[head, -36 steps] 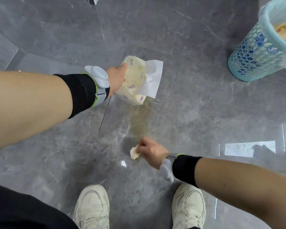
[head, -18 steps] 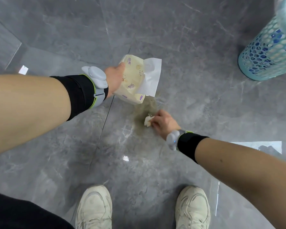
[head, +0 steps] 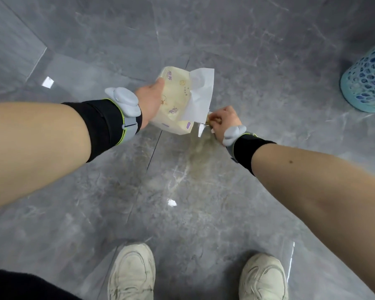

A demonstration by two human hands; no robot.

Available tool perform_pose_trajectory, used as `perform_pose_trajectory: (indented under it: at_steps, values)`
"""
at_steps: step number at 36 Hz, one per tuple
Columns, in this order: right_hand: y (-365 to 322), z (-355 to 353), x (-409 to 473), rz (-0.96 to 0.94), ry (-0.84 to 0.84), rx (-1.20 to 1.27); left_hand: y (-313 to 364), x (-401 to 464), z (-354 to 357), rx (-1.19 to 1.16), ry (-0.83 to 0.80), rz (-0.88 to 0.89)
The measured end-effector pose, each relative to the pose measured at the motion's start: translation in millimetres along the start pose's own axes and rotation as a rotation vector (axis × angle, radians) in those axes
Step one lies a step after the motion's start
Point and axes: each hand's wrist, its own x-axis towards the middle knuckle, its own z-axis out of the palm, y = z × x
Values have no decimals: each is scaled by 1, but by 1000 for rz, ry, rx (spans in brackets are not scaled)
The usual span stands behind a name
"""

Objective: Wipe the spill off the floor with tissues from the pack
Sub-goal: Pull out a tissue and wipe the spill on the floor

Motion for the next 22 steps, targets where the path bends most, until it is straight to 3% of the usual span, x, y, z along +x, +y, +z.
perform_pose_trajectory:
  at_steps: [3,15,18,22]
  values:
    - [-17,15,-10,-103,-127,-114,-2,0,-5,-6,11,-16]
    - [4,50,-100,-281,-256,-117,9,-10,-4,26,-2,-5]
    - [2,48,-110,-212,-280,-46,14,-16,-1,41,-5,-3]
    - [-6,33,-118,72,-238,290,20,-25,7,8,-35,12]
